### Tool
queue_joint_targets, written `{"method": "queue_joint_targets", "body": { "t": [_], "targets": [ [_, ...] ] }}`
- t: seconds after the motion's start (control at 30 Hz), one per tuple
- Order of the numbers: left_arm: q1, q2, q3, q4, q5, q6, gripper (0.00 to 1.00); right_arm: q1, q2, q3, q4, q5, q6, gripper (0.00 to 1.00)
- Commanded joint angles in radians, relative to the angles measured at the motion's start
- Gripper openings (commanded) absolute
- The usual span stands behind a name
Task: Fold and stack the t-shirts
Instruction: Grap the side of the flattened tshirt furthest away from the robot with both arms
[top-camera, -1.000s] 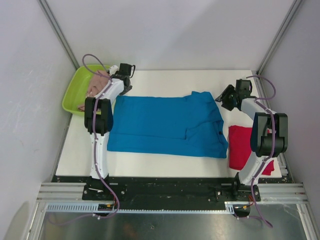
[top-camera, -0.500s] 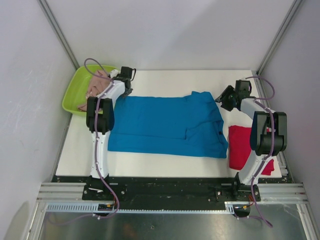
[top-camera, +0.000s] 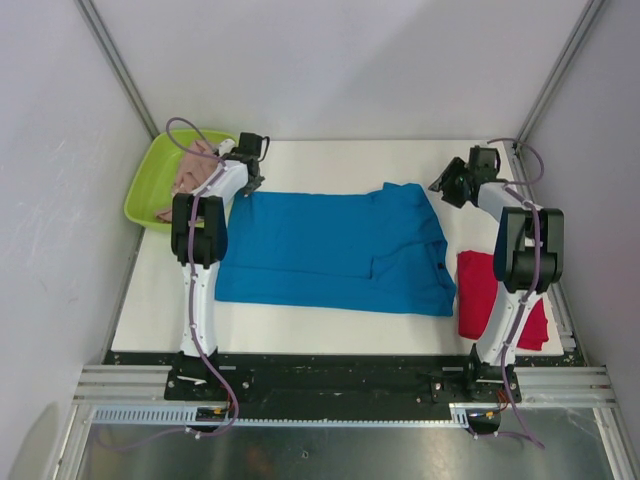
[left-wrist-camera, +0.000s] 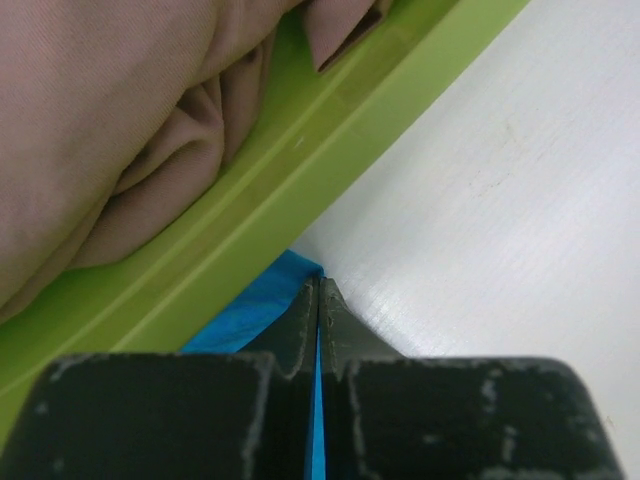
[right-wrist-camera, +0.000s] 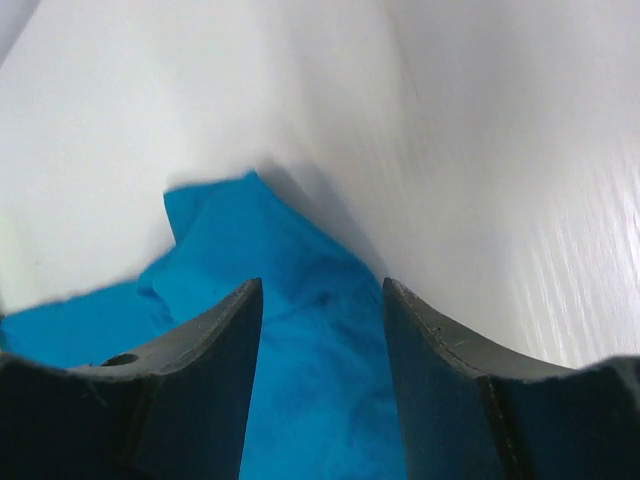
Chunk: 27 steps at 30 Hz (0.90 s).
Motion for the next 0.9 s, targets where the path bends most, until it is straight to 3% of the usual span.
{"method": "queue_joint_targets", "body": {
  "t": [0.0, 0.27, 0.57, 0.67, 0.87],
  "targets": [
    [-0.009, -0.057, -0.017, -0.005, 0.03, 0.019, 0.0, 0.009, 0.099, 0.171, -0.024, 0.046, -0.087, 0.57],
    [-0.017, -0.066, -0.038, -0.005, 0.039, 0.043, 0.0, 0.047, 0.325, 0.494, -0.21, 0.013, -0.151, 0.63],
    [-0.019, -0.069, -0.039, -0.004, 0.045, 0.053, 0.0, 0.099, 0.436, 0.62, -0.29, -0.028, -0.163, 0.62],
    [-0.019, -0.072, -0.04, -0.004, 0.045, 0.055, 0.0, 0.109, 0.439, 0.626, -0.292, -0.025, -0.159, 0.51],
    [-0.019, -0.087, -0.04, -0.005, 0.039, 0.07, 0.0, 0.107, 0.412, 0.629, -0.288, -0.026, -0.143, 0.11]
  ]
}}
